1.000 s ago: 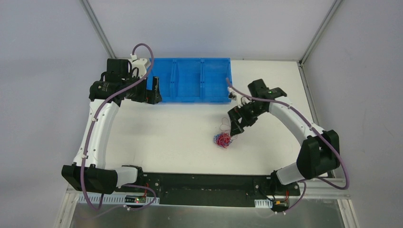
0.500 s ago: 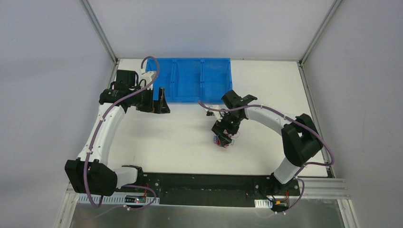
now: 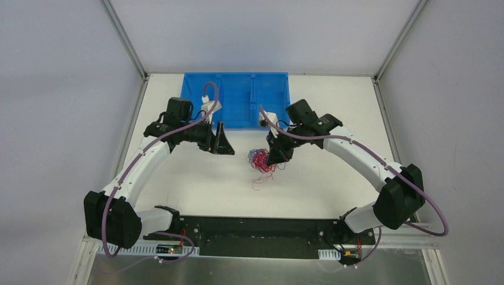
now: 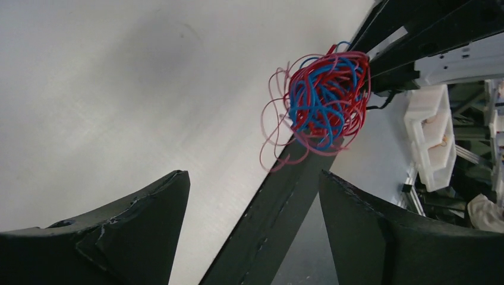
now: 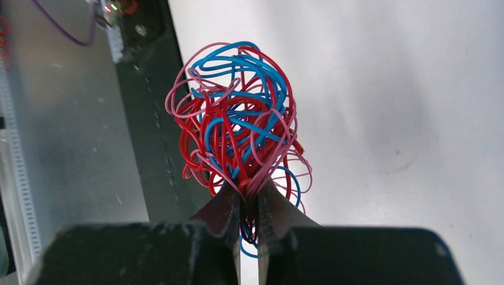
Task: Untangle the cables
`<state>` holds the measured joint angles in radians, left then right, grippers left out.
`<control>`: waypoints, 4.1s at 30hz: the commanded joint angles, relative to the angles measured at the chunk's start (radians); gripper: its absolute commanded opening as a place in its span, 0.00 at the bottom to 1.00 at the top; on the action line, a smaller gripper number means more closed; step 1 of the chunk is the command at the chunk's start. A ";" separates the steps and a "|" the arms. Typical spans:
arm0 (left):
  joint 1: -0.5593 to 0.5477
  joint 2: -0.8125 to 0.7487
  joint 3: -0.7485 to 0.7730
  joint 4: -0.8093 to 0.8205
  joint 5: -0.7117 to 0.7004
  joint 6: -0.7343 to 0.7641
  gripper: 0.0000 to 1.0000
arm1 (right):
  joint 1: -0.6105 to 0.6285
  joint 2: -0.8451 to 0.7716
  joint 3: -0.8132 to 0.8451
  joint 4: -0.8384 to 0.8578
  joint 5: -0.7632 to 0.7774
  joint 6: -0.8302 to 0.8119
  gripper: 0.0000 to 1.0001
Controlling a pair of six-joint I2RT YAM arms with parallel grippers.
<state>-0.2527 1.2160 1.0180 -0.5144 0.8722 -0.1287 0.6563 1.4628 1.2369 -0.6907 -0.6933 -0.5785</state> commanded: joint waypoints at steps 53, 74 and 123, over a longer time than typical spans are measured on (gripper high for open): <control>0.565 -0.015 0.011 -0.297 0.046 0.213 0.00 | -0.715 0.077 0.078 -0.581 -0.296 -0.246 0.09; -0.239 0.324 -0.131 0.568 -0.010 -0.408 0.90 | -0.443 0.144 -0.183 -0.052 -0.223 0.314 0.74; 0.452 0.010 0.301 -0.528 -0.099 0.517 0.00 | -0.899 0.183 -0.052 -0.343 0.402 0.031 0.00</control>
<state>0.0891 1.2449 1.2098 -0.8680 0.7734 0.1993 -0.1780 1.7145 1.1152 -0.9390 -0.3492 -0.4473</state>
